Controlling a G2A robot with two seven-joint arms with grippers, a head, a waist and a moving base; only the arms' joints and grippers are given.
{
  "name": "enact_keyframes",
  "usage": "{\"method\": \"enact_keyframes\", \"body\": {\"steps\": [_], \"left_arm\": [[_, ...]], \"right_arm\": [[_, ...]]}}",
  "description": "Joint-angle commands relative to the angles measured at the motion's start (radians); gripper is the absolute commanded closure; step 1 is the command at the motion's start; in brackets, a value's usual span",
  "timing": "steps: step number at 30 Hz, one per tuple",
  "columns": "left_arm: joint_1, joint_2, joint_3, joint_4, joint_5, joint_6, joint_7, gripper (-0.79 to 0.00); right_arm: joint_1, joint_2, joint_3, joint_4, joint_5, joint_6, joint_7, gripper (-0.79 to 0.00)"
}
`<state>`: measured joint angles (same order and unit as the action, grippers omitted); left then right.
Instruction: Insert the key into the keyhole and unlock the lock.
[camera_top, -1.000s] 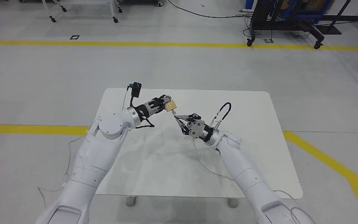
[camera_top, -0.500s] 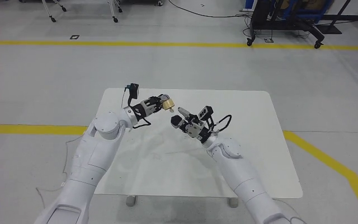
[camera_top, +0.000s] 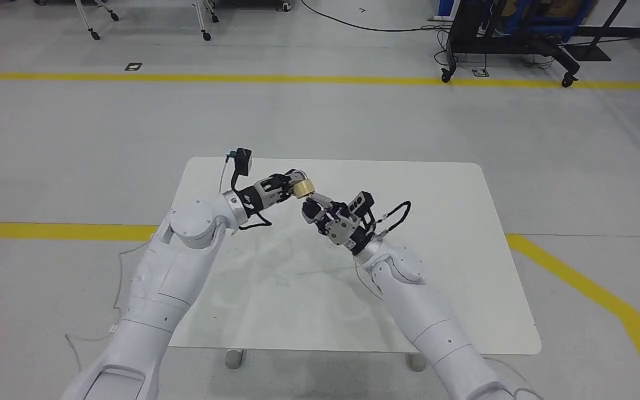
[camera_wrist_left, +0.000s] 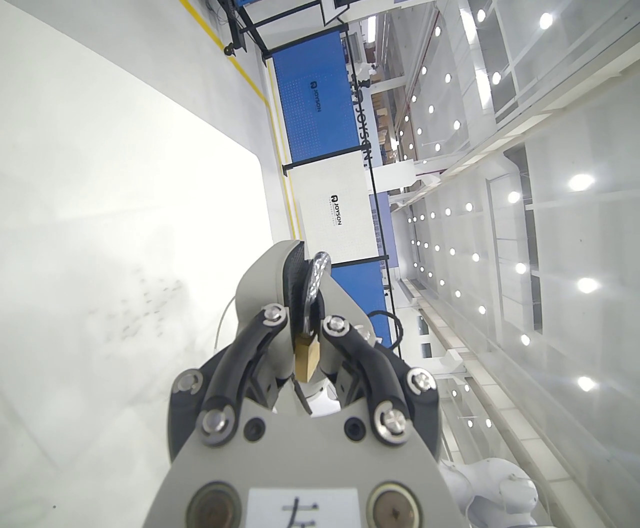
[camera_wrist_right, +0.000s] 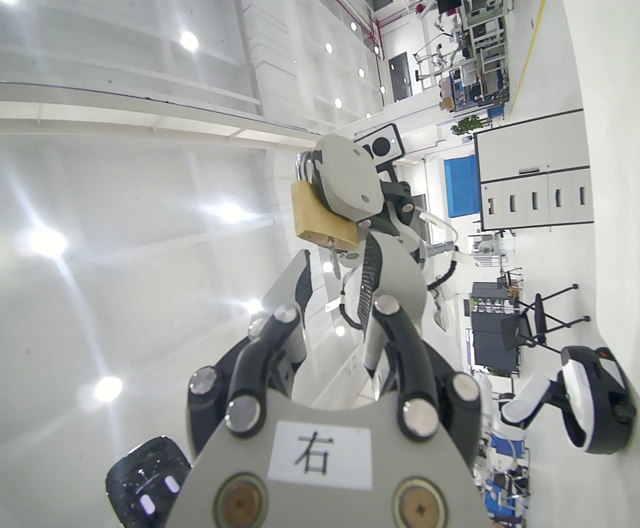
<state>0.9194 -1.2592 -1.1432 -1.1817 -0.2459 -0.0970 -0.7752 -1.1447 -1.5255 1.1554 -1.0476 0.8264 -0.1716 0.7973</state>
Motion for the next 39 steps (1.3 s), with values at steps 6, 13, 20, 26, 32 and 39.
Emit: {"method": "enact_keyframes", "body": {"steps": [6, 13, 20, 26, 32, 39], "left_arm": [[0.001, 0.001, 0.007, -0.006, 0.02, -0.015, -0.006, 0.0], [0.002, 0.004, 0.005, -0.012, 0.038, -0.045, -0.015, 0.0], [0.006, 0.006, 0.002, -0.015, 0.046, -0.063, -0.009, 0.0], [0.006, 0.007, -0.002, -0.014, 0.047, -0.062, -0.002, 0.0], [0.005, 0.005, -0.006, -0.004, 0.015, -0.033, 0.008, 0.0], [-0.015, 0.003, 0.012, 0.021, 0.051, 0.062, 0.041, 0.0]], "right_arm": [[0.03, -0.006, -0.004, 0.056, 0.12, 0.115, 0.086, 0.0], [0.074, -0.013, 0.007, 0.149, 0.317, 0.339, 0.228, 0.0], [0.117, -0.015, 0.015, 0.237, 0.405, 0.471, 0.33, 0.0], [0.137, -0.014, 0.007, 0.264, 0.379, 0.456, 0.353, 0.0], [0.127, -0.002, 0.01, 0.234, 0.262, 0.301, 0.327, -0.286], [0.078, 0.024, 0.05, 0.141, 0.138, 0.159, 0.271, -0.785]]}}
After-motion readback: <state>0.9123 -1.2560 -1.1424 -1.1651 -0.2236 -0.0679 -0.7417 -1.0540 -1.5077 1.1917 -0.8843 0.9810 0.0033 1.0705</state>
